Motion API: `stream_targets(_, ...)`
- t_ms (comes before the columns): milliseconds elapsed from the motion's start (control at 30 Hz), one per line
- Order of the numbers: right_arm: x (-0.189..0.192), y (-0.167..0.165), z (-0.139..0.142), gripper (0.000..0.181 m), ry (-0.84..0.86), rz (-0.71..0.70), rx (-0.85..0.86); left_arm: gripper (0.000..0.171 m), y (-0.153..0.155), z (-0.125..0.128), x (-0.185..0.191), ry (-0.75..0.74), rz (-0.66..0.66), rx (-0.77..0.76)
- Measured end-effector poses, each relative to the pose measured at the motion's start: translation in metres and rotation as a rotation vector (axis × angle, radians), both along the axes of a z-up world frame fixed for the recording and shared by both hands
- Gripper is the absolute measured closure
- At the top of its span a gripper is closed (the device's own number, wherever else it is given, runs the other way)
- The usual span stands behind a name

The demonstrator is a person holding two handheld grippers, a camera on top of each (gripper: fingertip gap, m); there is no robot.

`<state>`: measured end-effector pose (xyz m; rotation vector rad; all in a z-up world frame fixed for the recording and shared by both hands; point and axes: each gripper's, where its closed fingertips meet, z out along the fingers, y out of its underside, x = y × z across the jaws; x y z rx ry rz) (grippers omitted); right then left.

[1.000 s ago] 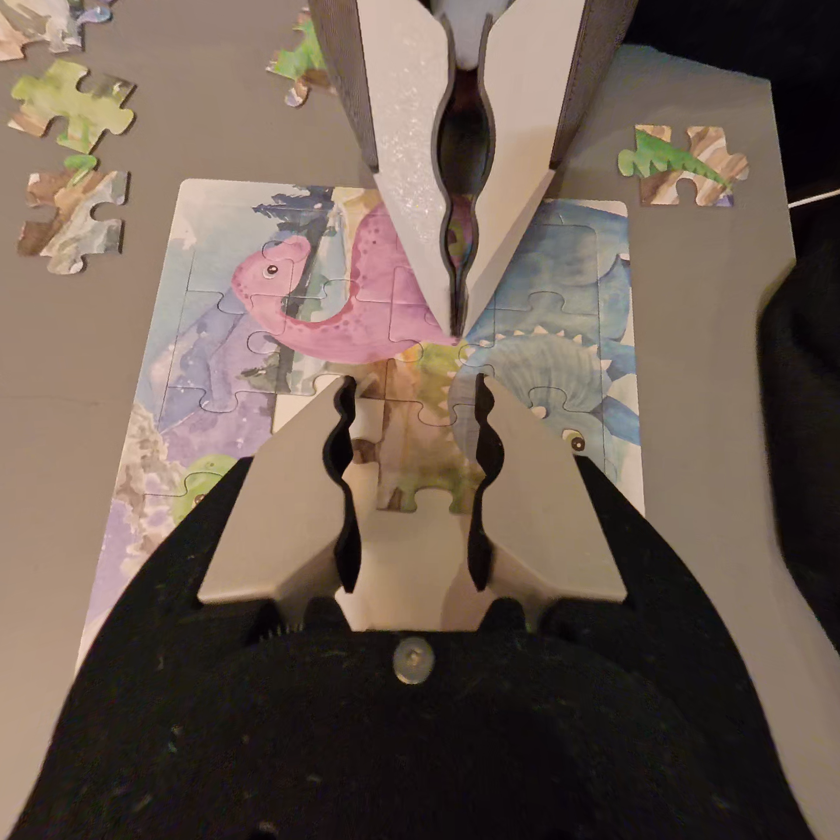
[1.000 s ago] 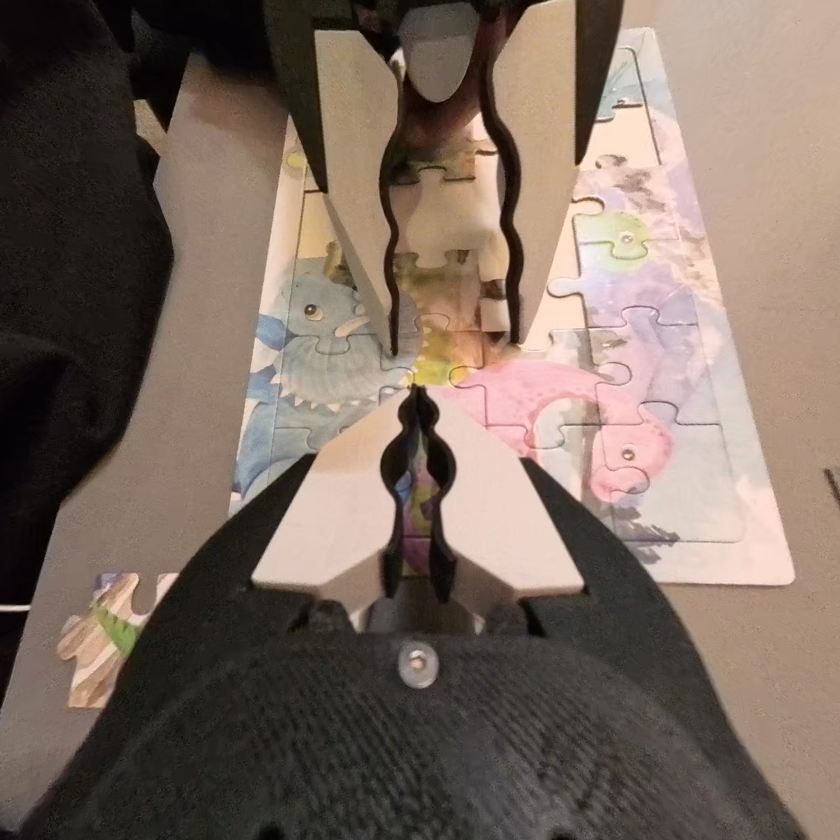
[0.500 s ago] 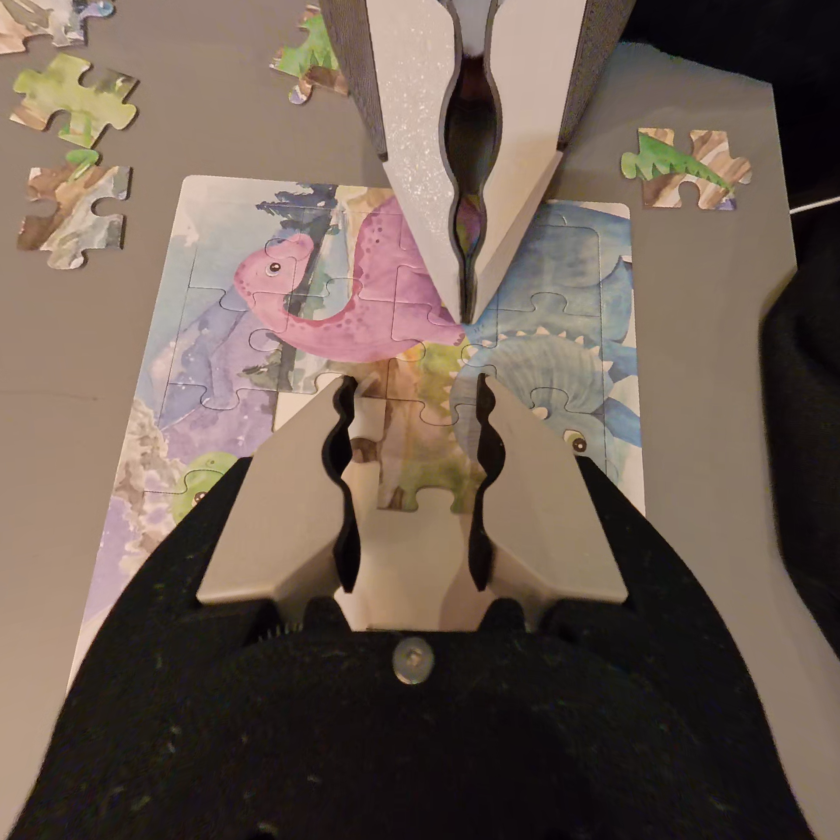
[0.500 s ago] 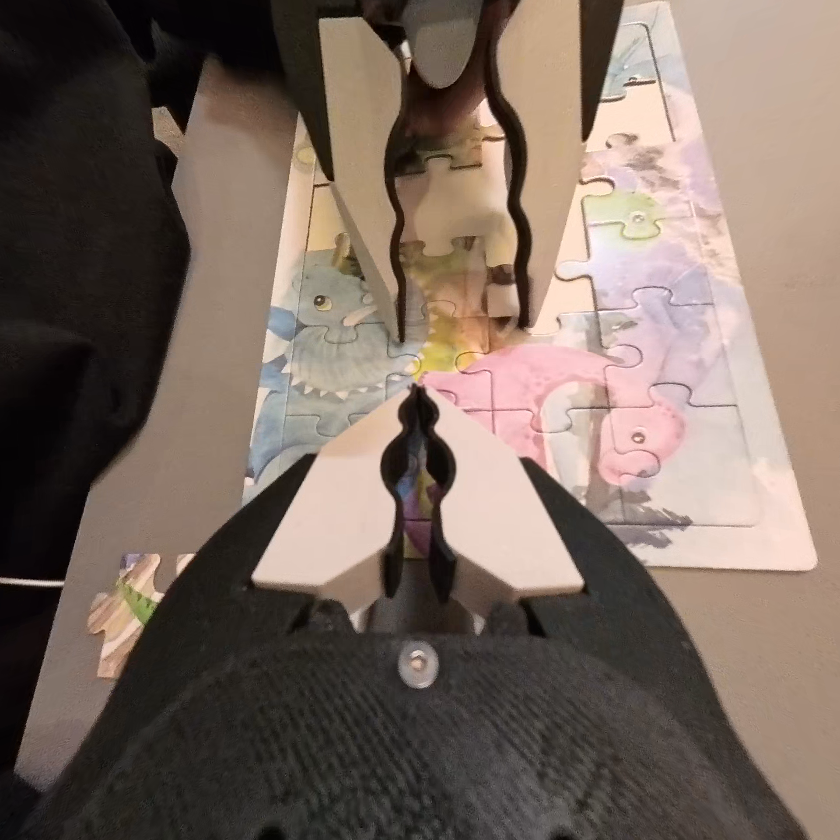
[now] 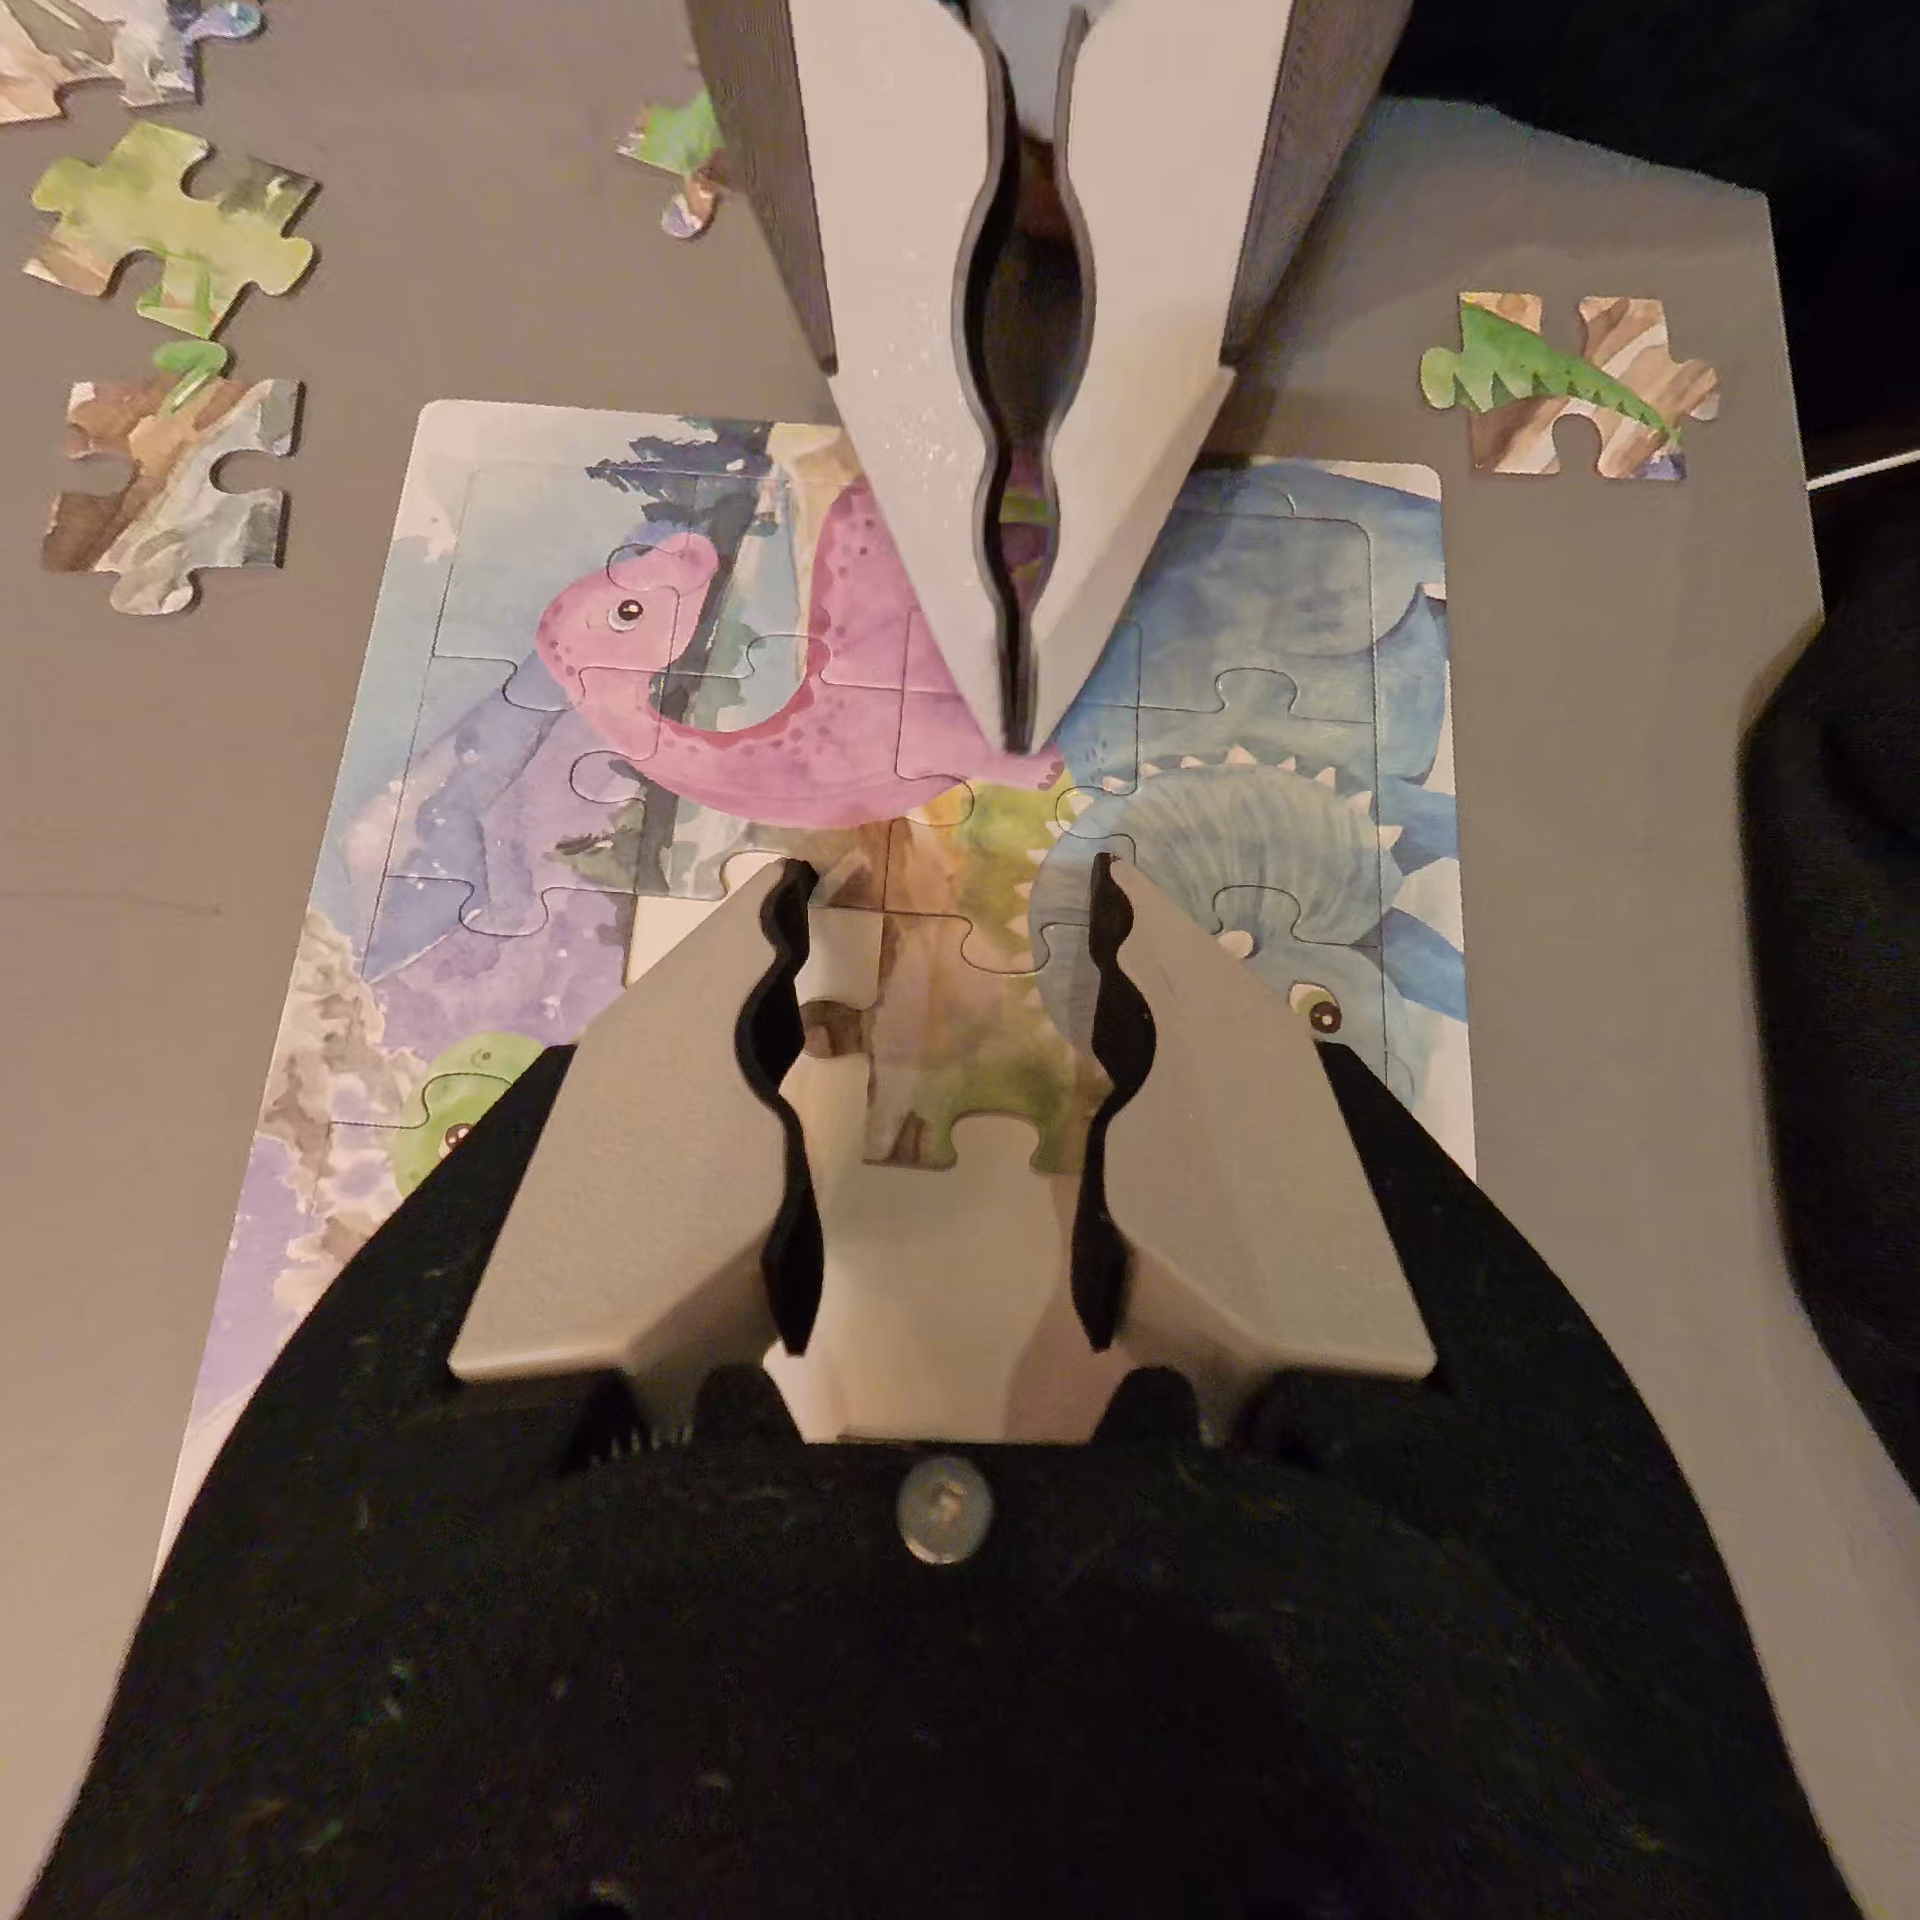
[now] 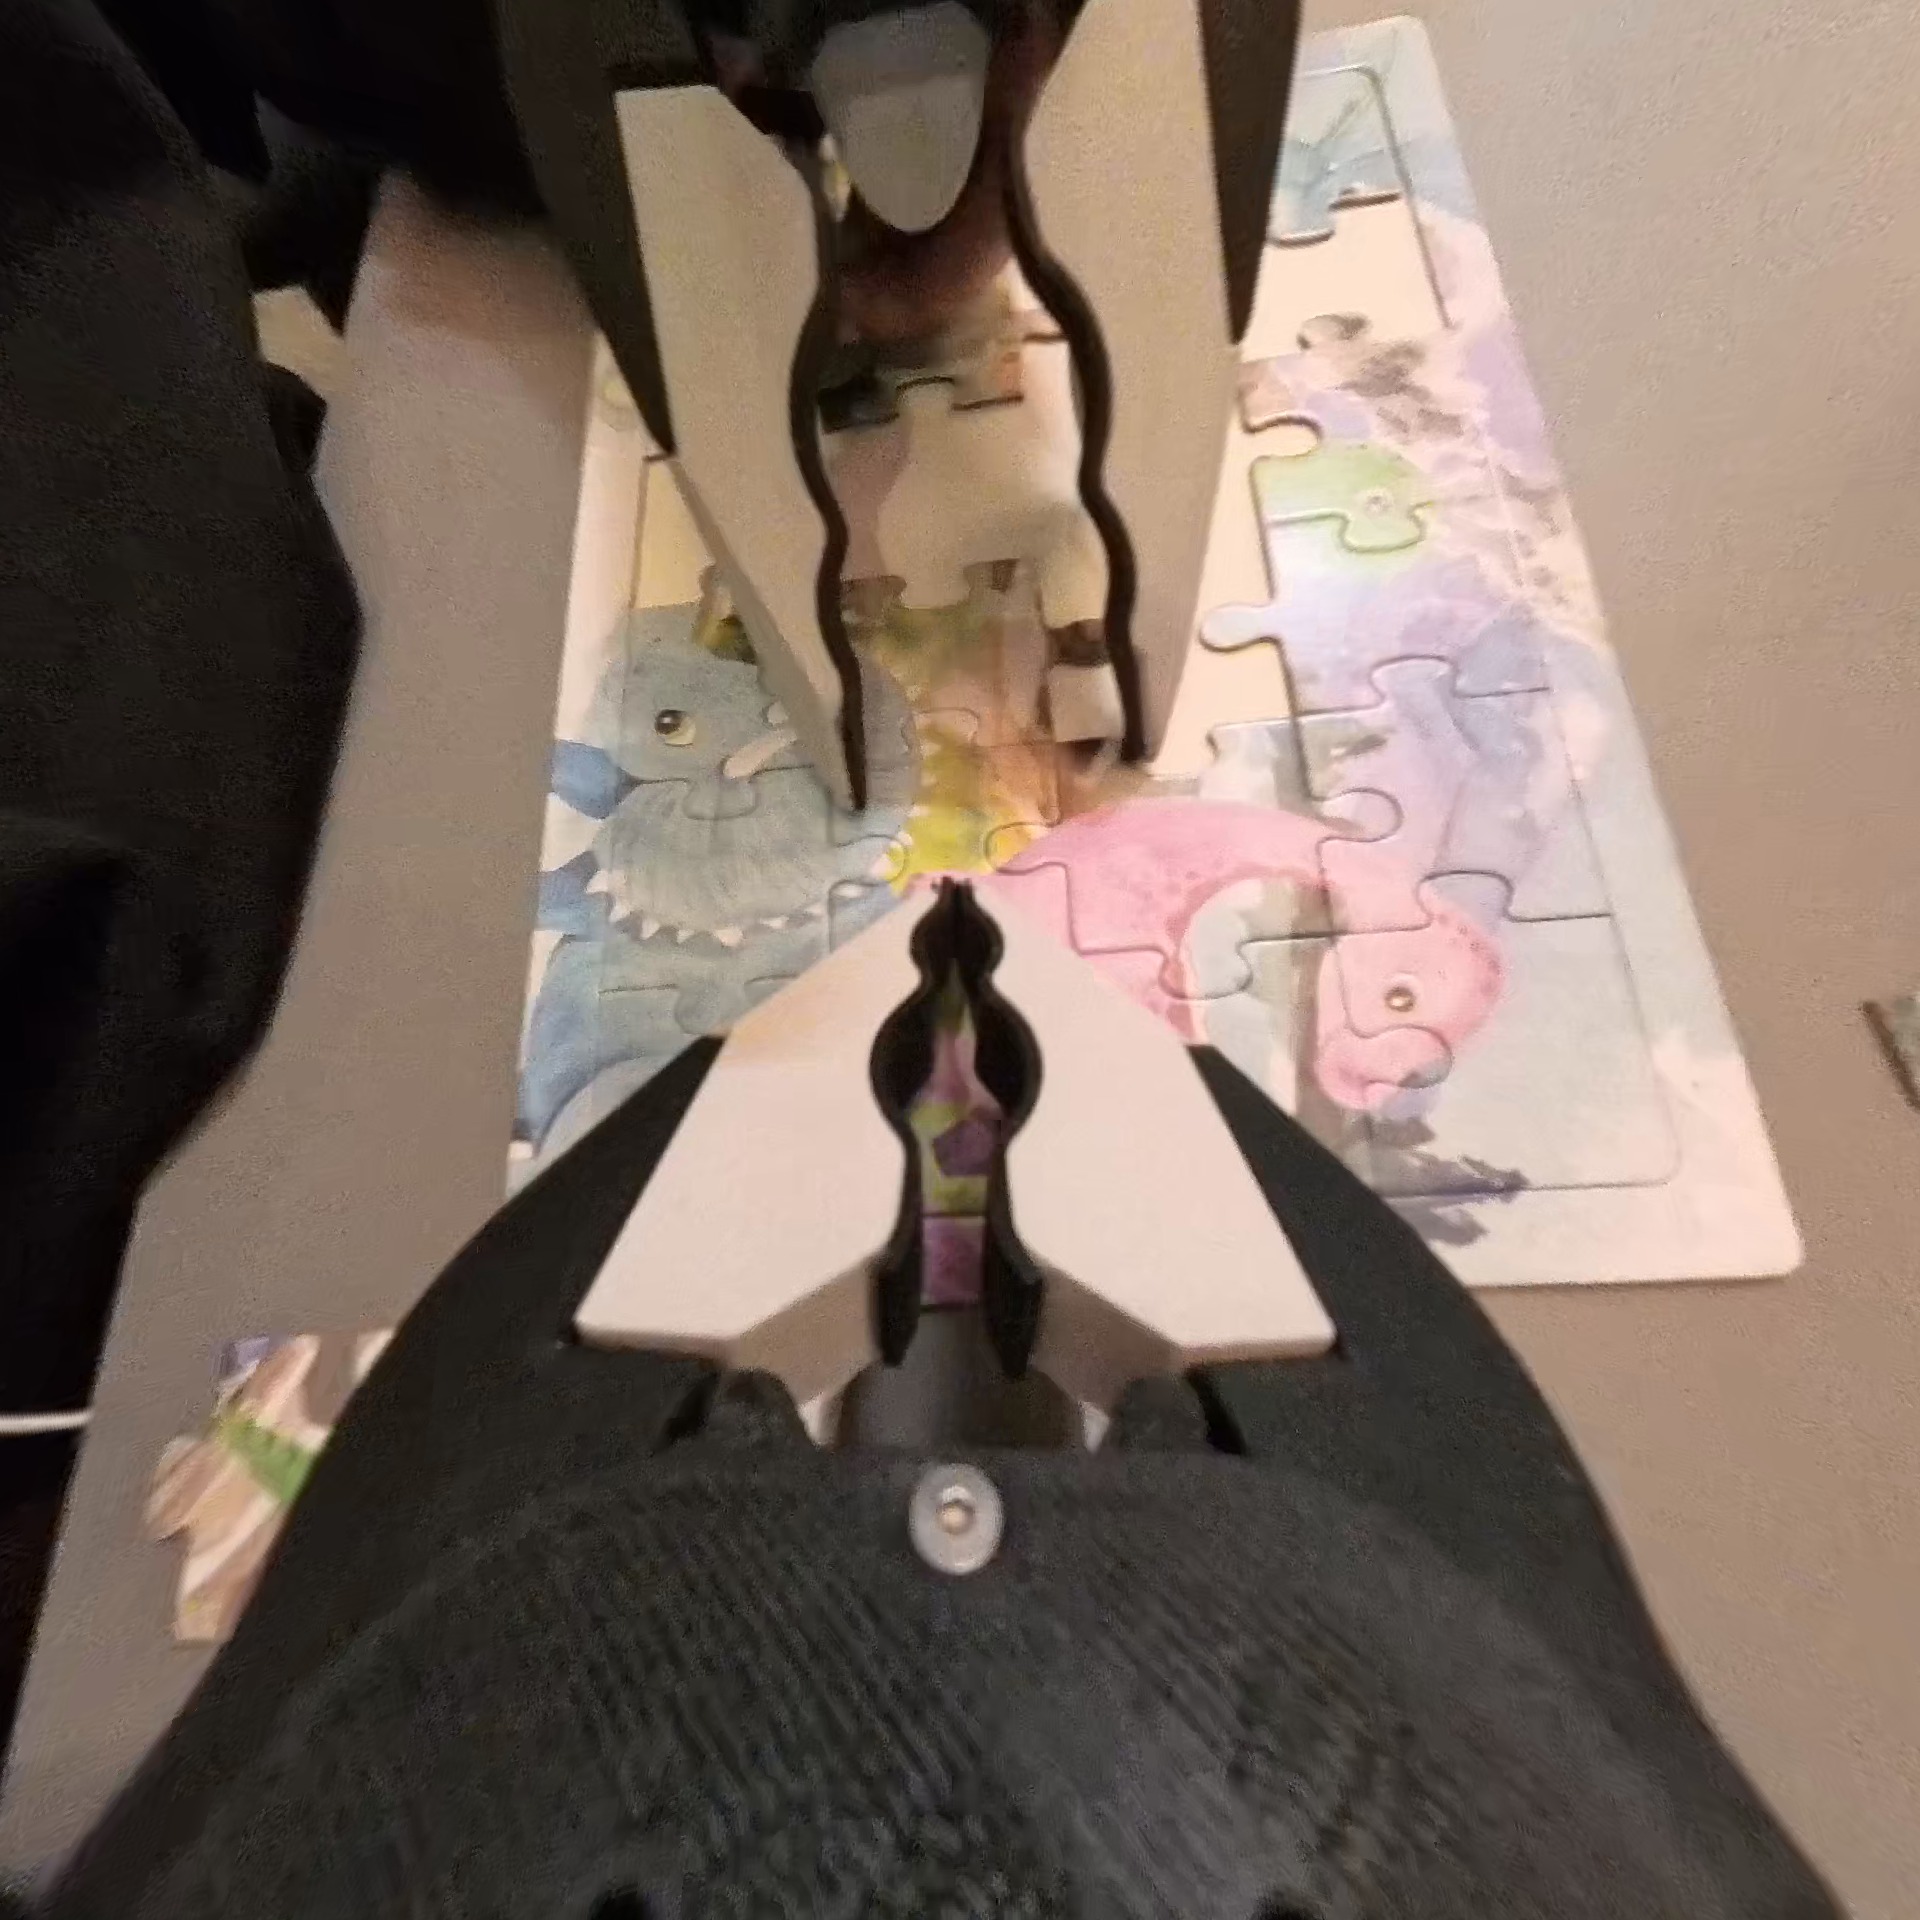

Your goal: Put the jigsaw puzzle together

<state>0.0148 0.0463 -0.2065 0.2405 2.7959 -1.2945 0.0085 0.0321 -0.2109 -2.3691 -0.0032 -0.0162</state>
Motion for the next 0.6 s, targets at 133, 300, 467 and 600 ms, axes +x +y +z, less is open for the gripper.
stream_targets(133,-0.077,0.027,0.001,0.154,0.160,-0.416,0.045,0.117,0.000,0.000,0.000,0.000,0.000,0.000)
stream_targets(300,-0.080,0.024,0.001,0.165,0.072,-0.455,0.018,0.117,0.000,0.000,0.000,-0.004,0.001,0.000)
stream_targets(467,-0.082,0.019,0.001,0.177,0.148,-0.452,0.044,0.116,0.000,0.000,0.000,-0.006,0.002,0.000)
stream_targets(600,-0.103,0.032,0.001,0.181,0.157,-0.560,0.058,0.116,0.000,0.000,0.000,-0.005,0.002,0.000)
